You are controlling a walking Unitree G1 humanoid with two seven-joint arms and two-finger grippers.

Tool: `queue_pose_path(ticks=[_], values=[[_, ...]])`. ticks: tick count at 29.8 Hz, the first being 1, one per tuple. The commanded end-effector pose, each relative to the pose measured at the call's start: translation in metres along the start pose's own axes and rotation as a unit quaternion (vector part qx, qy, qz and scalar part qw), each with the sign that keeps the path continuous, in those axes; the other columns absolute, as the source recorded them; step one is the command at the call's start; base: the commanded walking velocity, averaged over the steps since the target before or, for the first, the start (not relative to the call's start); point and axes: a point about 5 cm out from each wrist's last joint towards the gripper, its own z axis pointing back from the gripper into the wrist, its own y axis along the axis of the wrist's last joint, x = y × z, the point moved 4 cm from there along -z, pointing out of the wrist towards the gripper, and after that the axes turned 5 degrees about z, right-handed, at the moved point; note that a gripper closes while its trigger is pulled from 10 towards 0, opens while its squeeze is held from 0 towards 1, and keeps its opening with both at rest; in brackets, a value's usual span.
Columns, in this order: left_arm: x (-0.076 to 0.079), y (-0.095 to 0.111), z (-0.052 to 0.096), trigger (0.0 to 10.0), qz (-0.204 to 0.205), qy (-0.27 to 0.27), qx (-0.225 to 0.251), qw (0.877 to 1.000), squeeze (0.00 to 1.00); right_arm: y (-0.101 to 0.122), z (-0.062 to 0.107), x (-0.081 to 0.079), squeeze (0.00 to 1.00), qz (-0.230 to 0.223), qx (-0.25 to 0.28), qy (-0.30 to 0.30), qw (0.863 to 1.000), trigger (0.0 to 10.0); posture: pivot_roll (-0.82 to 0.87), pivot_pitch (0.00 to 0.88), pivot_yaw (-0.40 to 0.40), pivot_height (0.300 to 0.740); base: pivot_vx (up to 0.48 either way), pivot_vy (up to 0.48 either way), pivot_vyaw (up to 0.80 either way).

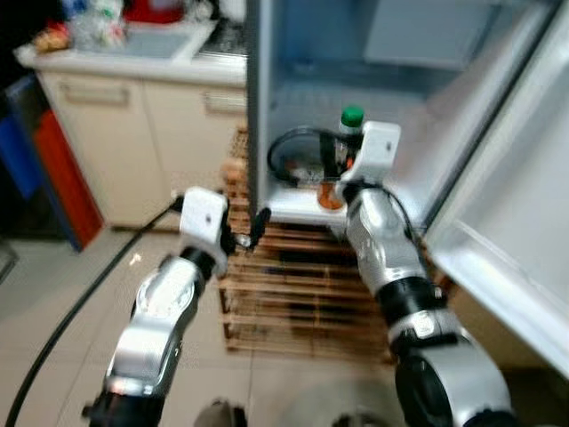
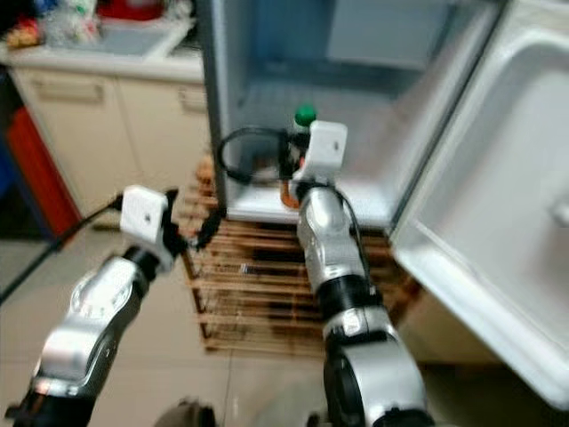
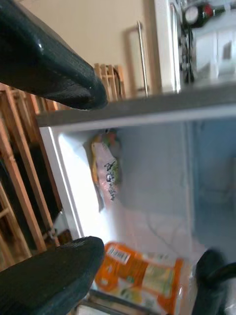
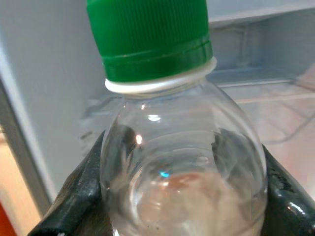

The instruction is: Restocking fridge

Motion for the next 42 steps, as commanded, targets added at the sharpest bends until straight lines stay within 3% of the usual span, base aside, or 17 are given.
queue_pose_path(ticks=[1,9,22,28,34,42], values=[[-0.002,-0.007,0.002,10.0,0.003,0.003,-0.013,1.000,0.00,0.009,-0.002,-0.013,0.00,0.004,0.018,0.016,1.000,0.0,-0.03,0.000,-0.029,0.703,0.000,0.000,0.00],[-0.004,-0.010,0.002,10.0,0.004,0.002,-0.018,1.000,0.00,-0.007,0.009,-0.008,0.00,0.001,-0.005,0.003,1.000,0.0,-0.04,0.000,-0.023,0.673,0.000,0.000,0.00],[-0.003,-0.010,-0.002,10.0,0.004,-0.002,-0.018,1.000,0.00,-0.013,0.014,-0.007,0.00,0.012,-0.013,-0.003,1.000,0.0,-0.05,0.000,-0.022,0.618,0.000,0.000,0.00],[-0.003,-0.001,-0.002,10.0,0.000,-0.009,0.006,1.000,0.00,0.000,0.013,-0.012,0.00,0.025,0.020,0.004,0.999,0.0,-0.05,0.000,-0.022,0.613,0.000,0.000,0.00],[0.001,0.021,-0.005,10.0,-0.047,-0.018,0.054,0.997,0.00,0.025,0.012,-0.018,0.00,0.055,0.085,0.008,0.995,0.0,-0.05,0.000,-0.023,0.613,0.439,0.041,0.00],[0.004,0.019,-0.007,10.0,-0.044,-0.028,0.056,0.997,0.00,0.023,0.009,-0.016,0.00,0.060,0.075,0.000,0.995,0.0,-0.05,0.000,-0.026,0.613,0.443,0.000,0.00]])
